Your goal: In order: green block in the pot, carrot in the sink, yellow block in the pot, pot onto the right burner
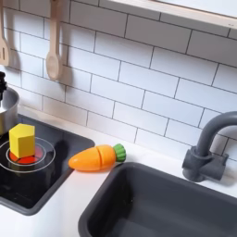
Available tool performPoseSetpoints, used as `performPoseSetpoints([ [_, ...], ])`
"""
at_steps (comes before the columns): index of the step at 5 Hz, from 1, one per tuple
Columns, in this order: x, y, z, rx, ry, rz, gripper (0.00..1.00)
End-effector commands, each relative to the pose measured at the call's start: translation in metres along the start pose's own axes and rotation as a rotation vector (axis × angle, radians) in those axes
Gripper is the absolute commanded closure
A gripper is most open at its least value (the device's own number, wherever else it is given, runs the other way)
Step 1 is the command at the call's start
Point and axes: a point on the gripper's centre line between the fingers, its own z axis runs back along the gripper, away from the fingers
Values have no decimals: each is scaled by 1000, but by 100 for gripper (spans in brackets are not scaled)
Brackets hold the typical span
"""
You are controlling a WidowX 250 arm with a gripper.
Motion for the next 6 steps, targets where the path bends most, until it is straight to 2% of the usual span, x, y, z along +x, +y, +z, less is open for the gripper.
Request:
performPoseSetpoints([
  [1,-5,-19,31,-8,-70,-45,0],
  [3,-27,-50,39,-7,-85,-145,0],
  [4,-39,-66,41,-18,-80,-184,0],
  [5,-49,-83,43,-34,-70,-235,0],
  [6,-57,-93,41,-37,-29,-311,0],
])
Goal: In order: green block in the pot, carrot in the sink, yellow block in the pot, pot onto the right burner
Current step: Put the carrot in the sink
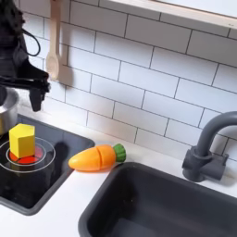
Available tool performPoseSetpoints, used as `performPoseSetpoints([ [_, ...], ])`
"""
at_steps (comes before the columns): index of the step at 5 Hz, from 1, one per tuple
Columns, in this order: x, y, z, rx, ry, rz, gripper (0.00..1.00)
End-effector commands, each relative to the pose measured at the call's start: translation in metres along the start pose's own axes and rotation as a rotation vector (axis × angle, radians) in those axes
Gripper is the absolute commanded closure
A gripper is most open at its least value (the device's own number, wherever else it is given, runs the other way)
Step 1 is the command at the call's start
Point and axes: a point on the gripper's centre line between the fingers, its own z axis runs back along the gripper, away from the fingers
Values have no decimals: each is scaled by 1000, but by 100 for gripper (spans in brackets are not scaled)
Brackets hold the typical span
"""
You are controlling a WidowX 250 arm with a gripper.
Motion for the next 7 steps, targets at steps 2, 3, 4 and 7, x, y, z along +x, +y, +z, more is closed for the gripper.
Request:
performPoseSetpoints([
  [2,-13,-39,1,-34,121,-304,0],
  [3,-13,-54,9,-47,94,-388,0],
  [4,-16,-66,8,-70,106,-445,0],
  [7,-34,-93,-11,-107,153,-556,0],
])
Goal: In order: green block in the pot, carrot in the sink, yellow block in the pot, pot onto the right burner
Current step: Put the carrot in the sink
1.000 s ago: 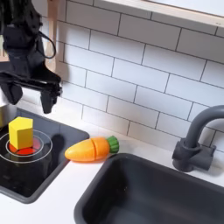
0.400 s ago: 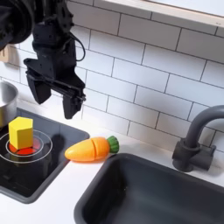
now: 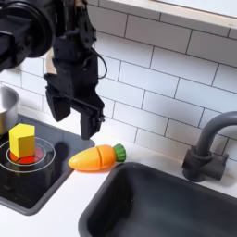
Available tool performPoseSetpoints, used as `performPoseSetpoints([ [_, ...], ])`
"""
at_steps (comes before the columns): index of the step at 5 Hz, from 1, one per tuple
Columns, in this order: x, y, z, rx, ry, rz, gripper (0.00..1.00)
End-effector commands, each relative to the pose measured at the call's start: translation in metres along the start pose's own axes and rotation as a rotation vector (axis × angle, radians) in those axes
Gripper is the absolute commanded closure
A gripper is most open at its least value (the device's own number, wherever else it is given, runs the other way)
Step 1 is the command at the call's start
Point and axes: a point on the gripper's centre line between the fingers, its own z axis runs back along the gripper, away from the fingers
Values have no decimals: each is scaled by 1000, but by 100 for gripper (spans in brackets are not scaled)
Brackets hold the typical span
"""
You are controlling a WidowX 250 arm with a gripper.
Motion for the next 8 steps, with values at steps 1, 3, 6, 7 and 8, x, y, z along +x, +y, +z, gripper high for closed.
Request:
performPoseSetpoints([
  [1,1,-5,-14,-26,17,-14,0],
  [3,0,-10,-22,-61,40,13,0],
  [6,-4,-2,-33,-65,117,-164,0],
  [7,0,-2,-34,-92,116,-234,0],
  [8,-1,-4,-43,-107,137,-270,0],
])
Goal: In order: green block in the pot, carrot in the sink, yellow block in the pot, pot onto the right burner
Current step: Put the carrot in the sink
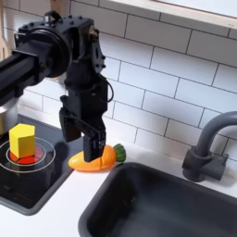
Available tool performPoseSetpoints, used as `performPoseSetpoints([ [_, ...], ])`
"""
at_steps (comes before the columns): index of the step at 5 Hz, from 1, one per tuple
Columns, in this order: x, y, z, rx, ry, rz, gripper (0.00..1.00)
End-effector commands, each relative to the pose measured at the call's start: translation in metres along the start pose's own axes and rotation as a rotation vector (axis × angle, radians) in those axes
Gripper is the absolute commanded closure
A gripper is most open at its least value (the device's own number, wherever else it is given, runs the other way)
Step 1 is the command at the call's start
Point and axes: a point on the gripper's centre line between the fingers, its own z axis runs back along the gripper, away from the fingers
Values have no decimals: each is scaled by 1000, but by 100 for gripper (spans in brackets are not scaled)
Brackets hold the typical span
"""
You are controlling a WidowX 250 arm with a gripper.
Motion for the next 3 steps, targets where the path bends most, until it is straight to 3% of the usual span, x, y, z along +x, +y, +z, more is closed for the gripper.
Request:
performPoseSetpoints([
  [1,4,-3,-8,-15,15,-60,0],
  [3,11,3,-21,3,14,-52,0],
])
